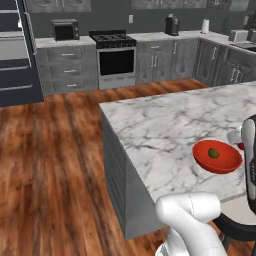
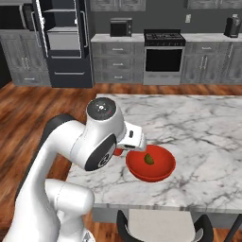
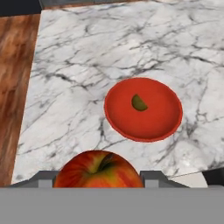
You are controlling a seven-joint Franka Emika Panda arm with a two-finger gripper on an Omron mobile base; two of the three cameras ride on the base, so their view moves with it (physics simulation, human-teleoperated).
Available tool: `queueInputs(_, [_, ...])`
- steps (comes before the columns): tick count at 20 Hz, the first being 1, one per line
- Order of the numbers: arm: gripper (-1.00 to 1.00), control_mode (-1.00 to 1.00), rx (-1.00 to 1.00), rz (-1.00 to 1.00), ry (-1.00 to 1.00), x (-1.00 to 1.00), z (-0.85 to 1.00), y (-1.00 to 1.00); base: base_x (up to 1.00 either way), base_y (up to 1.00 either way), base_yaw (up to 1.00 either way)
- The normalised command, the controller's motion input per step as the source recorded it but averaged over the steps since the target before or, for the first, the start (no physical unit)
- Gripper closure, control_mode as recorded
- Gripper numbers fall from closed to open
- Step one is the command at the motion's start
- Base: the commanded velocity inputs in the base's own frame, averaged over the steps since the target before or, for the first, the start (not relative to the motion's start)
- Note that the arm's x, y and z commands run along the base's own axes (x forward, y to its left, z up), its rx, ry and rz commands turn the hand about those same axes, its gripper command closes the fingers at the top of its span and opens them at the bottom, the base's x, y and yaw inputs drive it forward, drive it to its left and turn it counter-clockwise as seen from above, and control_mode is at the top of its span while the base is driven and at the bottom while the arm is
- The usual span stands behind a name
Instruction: Retrieve the kiwi and apple from the fridge and place them into the bowl on the dining table.
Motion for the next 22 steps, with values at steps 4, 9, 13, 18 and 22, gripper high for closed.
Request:
queueInputs(4, [1.0,-1.0,0.0,0.0,0.01,0.34,-0.31,-0.3,0.0,0.0,0.0])
queueInputs(9, [1.0,-1.0,0.0,0.0,0.0,0.25,-0.29,-0.32,0.0,0.0,0.0])
queueInputs(13, [1.0,-1.0,0.0,0.0,0.01,0.17,-0.26,-0.3,0.0,0.0,0.0])
queueInputs(18, [1.0,-1.0,0.0,0.0,0.0,0.13,-0.21,-0.17,0.0,0.0,0.0])
queueInputs(22, [1.0,-1.0,0.0,0.0,0.0,0.11,-0.19,-0.06,0.0,0.0,0.0])
